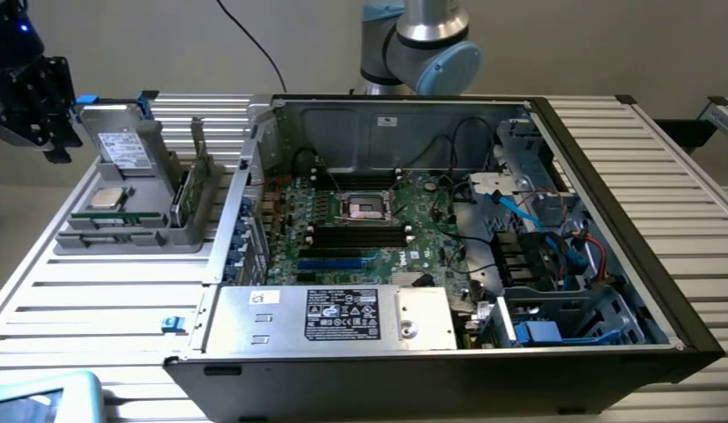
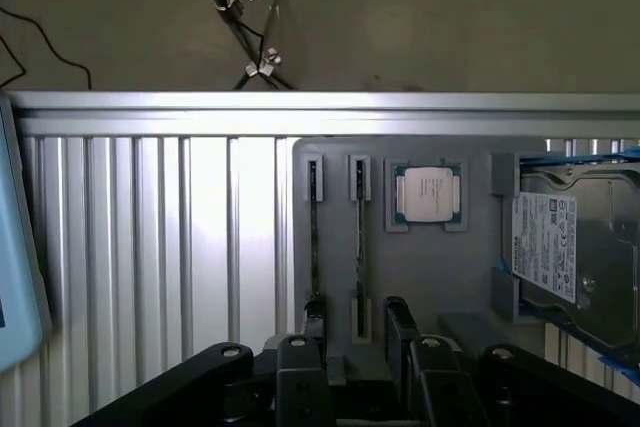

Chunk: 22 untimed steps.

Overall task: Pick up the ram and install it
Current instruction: 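Pick up the ram and move it above insertion slot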

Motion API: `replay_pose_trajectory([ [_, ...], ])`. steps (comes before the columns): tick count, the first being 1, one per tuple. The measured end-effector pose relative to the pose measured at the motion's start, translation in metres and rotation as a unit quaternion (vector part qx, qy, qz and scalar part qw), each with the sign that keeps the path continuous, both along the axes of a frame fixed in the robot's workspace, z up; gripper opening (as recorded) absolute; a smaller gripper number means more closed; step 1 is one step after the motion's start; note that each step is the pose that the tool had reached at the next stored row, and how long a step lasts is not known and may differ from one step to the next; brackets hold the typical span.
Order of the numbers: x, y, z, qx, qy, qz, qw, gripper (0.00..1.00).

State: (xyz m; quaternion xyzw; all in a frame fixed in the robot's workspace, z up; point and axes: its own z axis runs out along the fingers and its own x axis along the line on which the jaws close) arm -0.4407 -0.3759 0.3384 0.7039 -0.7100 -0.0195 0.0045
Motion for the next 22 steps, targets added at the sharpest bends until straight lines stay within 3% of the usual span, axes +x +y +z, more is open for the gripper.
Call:
replay_pose_trajectory([
  [22, 0.0, -0.0039, -0.039, 0.0, 0.0001, 0.0, 1.0, 0.37],
])
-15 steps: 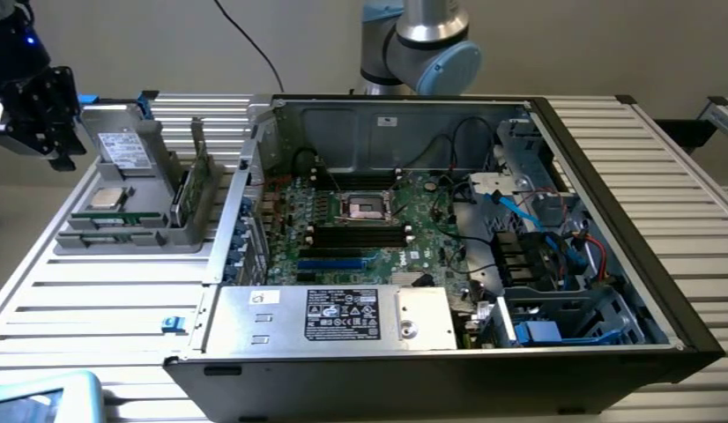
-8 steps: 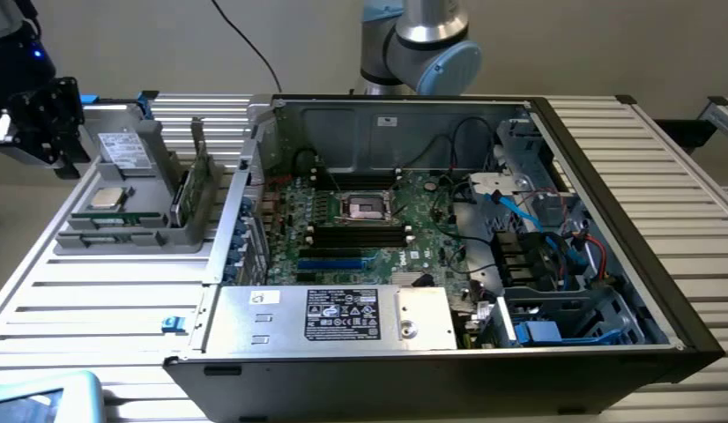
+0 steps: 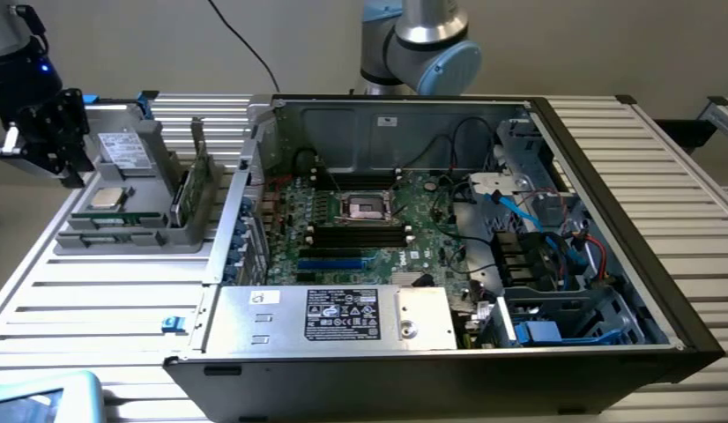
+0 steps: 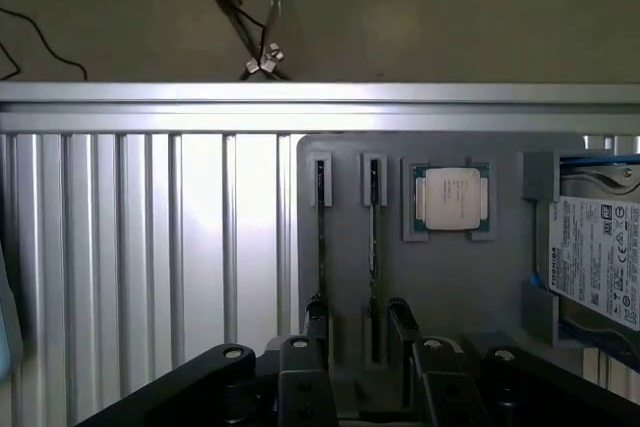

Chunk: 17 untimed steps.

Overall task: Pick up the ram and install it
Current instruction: 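Pick up the ram and move it above insertion slot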

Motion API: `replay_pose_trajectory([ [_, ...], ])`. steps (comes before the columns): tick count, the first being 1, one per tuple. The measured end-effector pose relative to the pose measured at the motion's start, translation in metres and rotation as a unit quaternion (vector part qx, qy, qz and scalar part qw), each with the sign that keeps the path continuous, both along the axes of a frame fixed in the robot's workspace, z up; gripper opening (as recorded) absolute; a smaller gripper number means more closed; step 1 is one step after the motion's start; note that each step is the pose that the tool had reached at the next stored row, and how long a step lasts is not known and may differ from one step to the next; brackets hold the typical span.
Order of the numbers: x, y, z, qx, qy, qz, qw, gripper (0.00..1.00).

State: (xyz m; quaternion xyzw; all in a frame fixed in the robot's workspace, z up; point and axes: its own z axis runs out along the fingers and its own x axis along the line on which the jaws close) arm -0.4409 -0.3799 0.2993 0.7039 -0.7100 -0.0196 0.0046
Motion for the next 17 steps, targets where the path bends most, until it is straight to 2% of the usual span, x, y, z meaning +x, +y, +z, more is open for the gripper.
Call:
replay_pose_trajectory([
  [5, 0.0, -0.001, -0.009, 0.0, 0.0, 0.0, 1.0, 0.37],
  [8, 0.003, -0.0051, -0.0145, 0.0, 0.0, 0.0, 1.0, 0.37],
  [14, 0.012, -0.0082, -0.0254, 0.0, 0.0, 0.0, 1.0, 0.37],
  [17, 0.012, -0.0122, -0.0307, 0.0, 0.0002, 0.0, 1.0, 0.37],
])
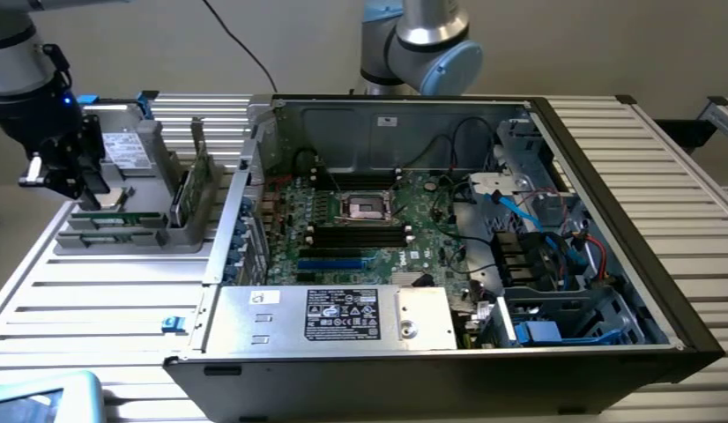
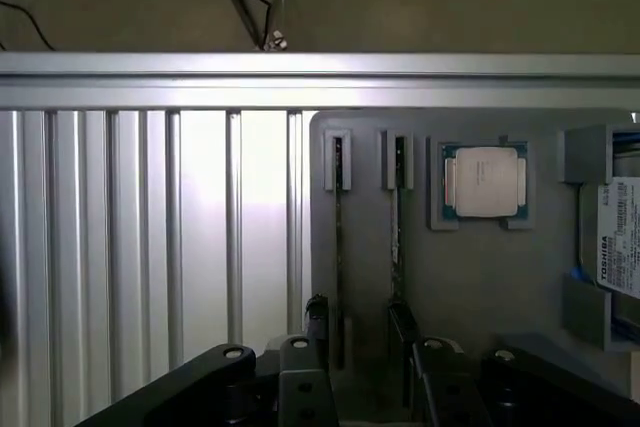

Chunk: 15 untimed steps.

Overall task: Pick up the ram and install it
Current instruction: 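Pick up the ram and move it above insertion slot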

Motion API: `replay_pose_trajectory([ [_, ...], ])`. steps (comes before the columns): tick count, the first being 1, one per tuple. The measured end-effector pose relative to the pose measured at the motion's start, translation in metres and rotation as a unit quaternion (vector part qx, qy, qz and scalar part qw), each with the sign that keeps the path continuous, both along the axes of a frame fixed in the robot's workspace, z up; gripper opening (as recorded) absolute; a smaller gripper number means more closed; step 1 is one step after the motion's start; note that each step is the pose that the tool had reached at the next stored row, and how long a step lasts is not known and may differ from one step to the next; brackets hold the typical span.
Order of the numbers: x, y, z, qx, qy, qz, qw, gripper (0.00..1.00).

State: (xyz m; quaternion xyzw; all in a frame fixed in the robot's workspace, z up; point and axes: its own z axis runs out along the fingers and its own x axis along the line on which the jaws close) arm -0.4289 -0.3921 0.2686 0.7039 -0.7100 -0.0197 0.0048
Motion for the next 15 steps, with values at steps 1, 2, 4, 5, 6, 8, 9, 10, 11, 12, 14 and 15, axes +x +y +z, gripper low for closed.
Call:
replay_pose_trajectory([
  [1, 0.0, -0.0013, -0.0019, 0.0, 0.0, 0.0, 1.0, 0.37],
  [2, 0.001, -0.0017, -0.0038, 0.0, 0.0, 0.0, 1.0, 0.37],
  [4, 0.004, -0.002, -0.0072, 0.0, 0.0001, 0.0, 1.0, 0.37],
  [5, 0.006, -0.0021, -0.0091, 0.0, 0.0, 0.0, 1.0, 0.37],
  [6, 0.007, -0.0021, -0.0111, 0.0001, -0.0001, 0.0, 1.0, 0.37],
  [8, 0.007, -0.002, -0.0146, 0.0, 0.0, 0.0, 1.0, 0.37],
  [9, 0.007, -0.002, -0.0165, 0.0, 0.0, 0.0, 1.0, 0.37],
  [10, 0.007, -0.0021, -0.0183, 0.0, 0.0, 0.0, 1.0, 0.37],
  [11, 0.007, -0.0021, -0.02, 0.0, 0.0, 0.0, 1.0, 0.37],
  [12, 0.007, -0.0021, -0.0218, 0.0, 0.0, 0.0, 1.0, 0.37],
  [14, 0.007, -0.0021, -0.0256, 0.0, 0.0, 0.0, 1.0, 0.37],
  [15, 0.007, -0.0022, -0.0273, 0.0, 0.0, 0.0, 1.0, 0.37],
])
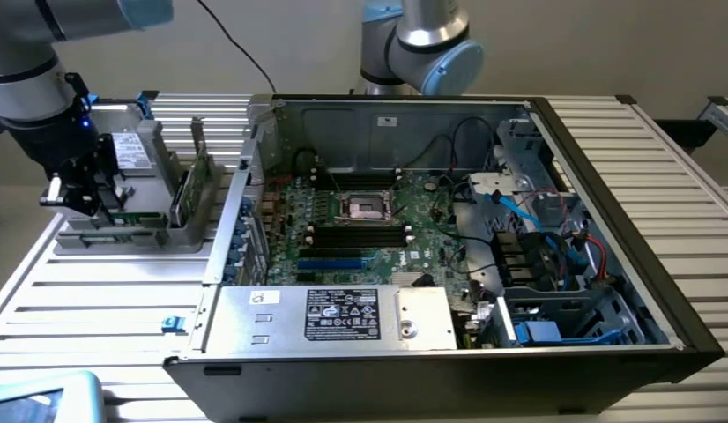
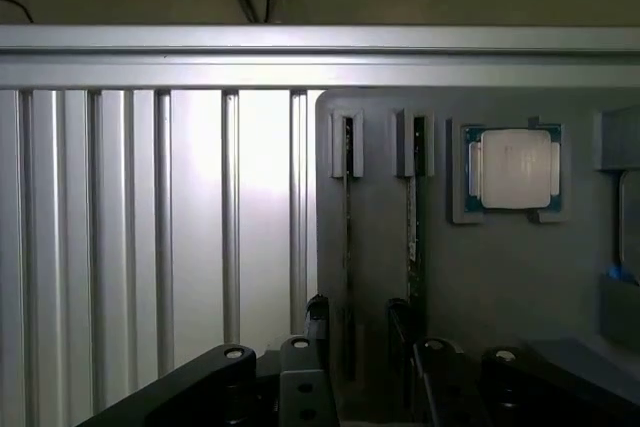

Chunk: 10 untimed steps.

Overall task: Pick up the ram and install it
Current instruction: 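Pick up the ram and move it above insertion slot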

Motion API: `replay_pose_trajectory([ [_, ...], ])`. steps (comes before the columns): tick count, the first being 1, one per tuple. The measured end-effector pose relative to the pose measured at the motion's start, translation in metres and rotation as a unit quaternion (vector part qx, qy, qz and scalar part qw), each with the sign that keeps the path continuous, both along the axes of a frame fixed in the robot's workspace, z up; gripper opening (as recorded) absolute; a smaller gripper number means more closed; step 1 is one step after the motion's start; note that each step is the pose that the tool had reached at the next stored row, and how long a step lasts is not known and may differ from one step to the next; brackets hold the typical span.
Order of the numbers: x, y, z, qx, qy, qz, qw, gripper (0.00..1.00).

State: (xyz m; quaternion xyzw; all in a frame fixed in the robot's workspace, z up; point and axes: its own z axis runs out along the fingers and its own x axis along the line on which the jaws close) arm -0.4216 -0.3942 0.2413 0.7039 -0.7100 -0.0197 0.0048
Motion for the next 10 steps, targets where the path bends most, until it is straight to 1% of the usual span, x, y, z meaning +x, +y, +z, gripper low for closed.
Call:
replay_pose_trajectory([
  [10, -0.001, 0.0001, -0.0182, 0.0001, -0.0001, 0.0, 1.0, 0.37],
])
